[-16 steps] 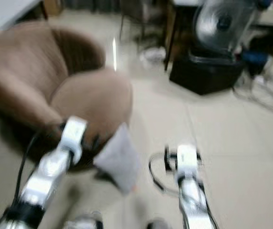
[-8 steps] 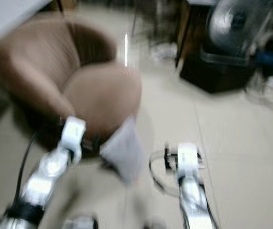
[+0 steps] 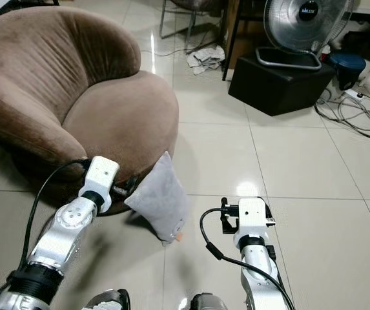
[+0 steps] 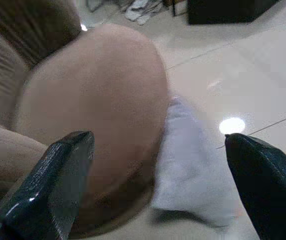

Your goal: Move the pillow to the sofa from floor

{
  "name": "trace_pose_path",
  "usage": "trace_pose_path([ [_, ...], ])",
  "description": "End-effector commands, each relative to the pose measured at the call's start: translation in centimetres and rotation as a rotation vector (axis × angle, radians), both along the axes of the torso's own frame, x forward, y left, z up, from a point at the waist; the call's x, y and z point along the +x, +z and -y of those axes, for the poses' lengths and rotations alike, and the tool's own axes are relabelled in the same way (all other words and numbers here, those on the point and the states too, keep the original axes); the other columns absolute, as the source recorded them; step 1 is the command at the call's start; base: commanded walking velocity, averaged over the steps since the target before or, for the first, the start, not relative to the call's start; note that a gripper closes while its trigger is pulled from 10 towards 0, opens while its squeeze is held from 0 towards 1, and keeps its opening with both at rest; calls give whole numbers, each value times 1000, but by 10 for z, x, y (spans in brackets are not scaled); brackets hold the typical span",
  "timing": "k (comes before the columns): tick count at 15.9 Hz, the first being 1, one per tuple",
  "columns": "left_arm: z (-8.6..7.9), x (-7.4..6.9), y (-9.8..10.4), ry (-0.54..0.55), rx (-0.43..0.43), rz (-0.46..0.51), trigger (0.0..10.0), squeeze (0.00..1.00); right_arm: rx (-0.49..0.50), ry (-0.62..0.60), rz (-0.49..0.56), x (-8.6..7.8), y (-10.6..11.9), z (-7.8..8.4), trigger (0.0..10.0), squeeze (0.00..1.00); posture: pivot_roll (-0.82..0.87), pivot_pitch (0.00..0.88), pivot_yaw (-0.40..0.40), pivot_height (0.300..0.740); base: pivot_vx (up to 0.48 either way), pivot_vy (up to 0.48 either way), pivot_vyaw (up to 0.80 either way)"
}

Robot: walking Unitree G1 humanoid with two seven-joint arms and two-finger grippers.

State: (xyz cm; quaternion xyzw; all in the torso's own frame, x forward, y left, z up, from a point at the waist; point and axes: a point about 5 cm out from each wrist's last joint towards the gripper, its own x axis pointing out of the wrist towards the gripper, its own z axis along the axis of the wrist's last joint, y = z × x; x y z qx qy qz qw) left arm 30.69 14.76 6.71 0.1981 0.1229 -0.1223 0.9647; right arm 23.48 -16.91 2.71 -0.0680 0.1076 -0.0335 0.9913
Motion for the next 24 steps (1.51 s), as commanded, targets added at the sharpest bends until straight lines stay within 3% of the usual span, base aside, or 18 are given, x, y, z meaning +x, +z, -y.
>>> trace_pose_path([
  [1,3,1,1,-7,24,15,10000,0,-2,-6,-21,-2,-4,1,10000,0,-35,83,-5,740,0,0,0],
  [3,5,1,6,-7,-68,30,10000,0,-1,-6,-20,-2,-3,0,10000,0,-39,87,-2,740,0,0,0],
  [5,5,0,6,-40,-96,15,10000,0,0,-6,-21,-2,-4,0,10000,0,-41,88,-2,740,165,0,0],
  [22,2,-1,1,-20,-97,-20,10000,0,-1,19,-22,-4,-6,-4,10000,0,-37,90,-5,740,447,29,0],
  [24,1,-1,-2,6,-72,-25,10000,0,-3,27,-14,-5,-5,-4,10000,0,-37,85,-3,740,0,0,0],
])
